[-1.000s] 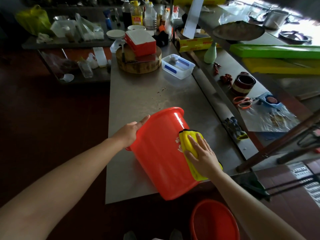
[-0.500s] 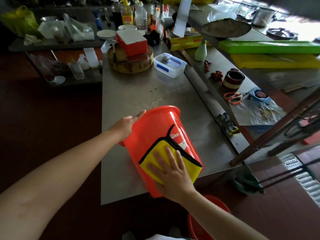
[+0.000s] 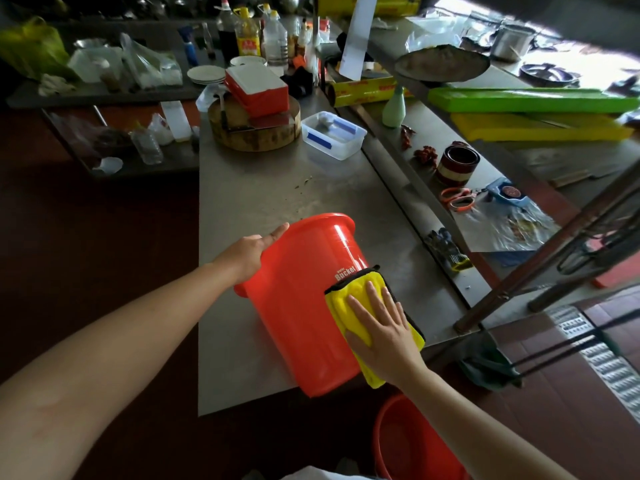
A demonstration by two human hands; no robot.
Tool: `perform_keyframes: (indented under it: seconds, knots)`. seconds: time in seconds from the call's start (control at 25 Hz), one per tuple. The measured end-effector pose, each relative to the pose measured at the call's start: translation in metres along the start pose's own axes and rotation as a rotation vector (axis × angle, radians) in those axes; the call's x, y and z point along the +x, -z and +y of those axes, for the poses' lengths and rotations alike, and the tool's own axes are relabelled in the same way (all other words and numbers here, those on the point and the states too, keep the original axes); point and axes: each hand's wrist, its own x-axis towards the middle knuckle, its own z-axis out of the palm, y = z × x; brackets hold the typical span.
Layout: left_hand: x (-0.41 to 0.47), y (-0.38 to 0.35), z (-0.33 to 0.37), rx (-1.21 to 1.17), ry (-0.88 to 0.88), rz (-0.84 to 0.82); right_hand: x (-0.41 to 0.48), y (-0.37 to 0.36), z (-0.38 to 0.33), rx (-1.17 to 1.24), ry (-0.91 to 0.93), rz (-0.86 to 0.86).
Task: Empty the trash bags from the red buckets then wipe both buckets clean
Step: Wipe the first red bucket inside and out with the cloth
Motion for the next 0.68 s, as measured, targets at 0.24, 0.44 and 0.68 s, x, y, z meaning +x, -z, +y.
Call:
perform_keyframes:
  seconds: [0.24,0.44,0.68]
  knots:
    - [0.003,0.002,-0.003,-0.011,-0.009,-0.042,0.000,-0.017,-0.027,-0.215,0.474,-0.023]
    - [0.005,0.007,-0.007,-0.052,-0.021,-0.072,0.052,-0.021,-0.063,-0.300,0.449,-0.125]
    - [0.009,0.027,-0.012,-0.158,-0.012,-0.249,0.129,-0.015,-0.097,-0.338,0.276,-0.142]
